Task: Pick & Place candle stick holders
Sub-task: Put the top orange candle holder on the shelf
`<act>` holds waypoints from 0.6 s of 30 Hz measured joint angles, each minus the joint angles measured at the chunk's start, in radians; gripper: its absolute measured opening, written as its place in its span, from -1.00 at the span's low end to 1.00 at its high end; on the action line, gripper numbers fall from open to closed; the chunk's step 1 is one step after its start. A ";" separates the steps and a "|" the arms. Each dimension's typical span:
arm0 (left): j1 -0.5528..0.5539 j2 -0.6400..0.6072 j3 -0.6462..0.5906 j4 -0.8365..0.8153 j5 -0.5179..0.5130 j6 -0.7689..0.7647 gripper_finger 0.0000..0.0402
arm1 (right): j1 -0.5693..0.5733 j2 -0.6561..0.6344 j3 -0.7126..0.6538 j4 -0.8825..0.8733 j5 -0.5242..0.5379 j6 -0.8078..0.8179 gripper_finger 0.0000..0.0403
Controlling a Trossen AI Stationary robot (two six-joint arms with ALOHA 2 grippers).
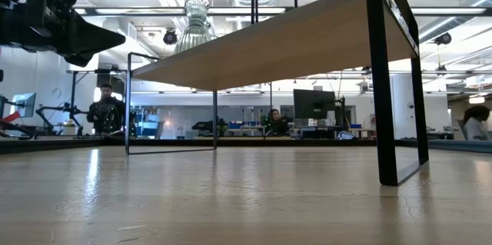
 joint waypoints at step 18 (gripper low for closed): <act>0.000 0.000 0.000 0.000 0.000 0.000 -0.92 | -0.197 0.188 -0.002 0.118 -0.051 -0.002 -0.44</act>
